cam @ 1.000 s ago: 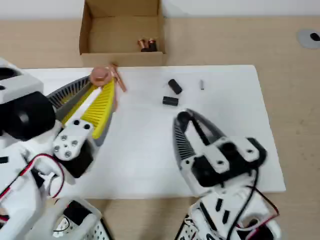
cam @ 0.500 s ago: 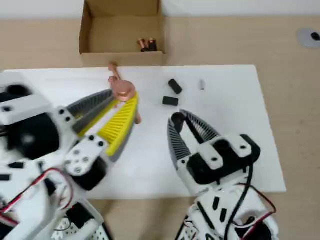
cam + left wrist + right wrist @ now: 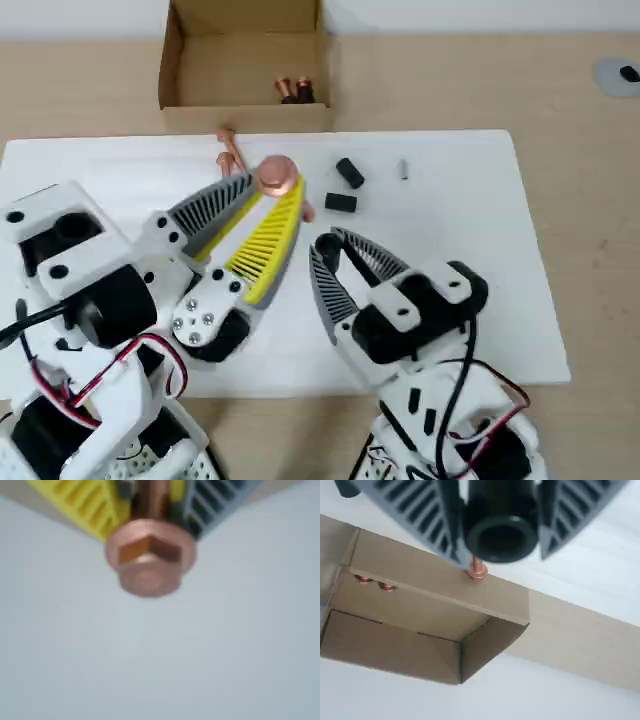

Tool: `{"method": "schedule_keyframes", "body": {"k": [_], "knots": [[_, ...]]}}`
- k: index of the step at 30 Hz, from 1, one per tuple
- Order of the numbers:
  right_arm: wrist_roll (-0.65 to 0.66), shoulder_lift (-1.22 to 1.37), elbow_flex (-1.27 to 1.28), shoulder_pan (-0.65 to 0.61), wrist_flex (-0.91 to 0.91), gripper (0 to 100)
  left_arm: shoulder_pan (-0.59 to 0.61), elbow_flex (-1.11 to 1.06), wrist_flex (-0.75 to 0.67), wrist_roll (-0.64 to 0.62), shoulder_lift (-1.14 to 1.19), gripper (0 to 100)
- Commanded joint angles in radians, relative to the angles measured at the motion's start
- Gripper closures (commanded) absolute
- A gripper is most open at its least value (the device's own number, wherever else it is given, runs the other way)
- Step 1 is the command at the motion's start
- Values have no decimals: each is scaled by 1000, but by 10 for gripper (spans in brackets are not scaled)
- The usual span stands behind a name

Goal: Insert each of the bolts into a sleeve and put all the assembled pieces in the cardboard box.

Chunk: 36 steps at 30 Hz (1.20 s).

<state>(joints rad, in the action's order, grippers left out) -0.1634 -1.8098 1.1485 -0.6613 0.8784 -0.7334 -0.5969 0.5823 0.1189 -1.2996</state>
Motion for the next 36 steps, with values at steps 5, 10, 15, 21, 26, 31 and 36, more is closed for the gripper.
{"method": "schedule_keyframes", "body": {"k": [5,10,15,21,26,31,36], "knots": [[-8,-124,117,-19,-167,989,-28,5,43,8,-8,994],[-8,-124,200,-19,-222,989,-25,9,115,9,-16,994],[-8,-124,262,-19,-256,989,14,12,120,71,-16,994],[-8,-124,277,-18,-290,989,44,3,127,83,-16,994],[-8,-124,295,-18,-298,989,43,-14,173,78,-15,994],[-8,-124,298,-18,-330,989,43,-77,181,78,-18,994],[-5,-124,331,-18,-359,989,43,-84,183,78,-18,994]]}}
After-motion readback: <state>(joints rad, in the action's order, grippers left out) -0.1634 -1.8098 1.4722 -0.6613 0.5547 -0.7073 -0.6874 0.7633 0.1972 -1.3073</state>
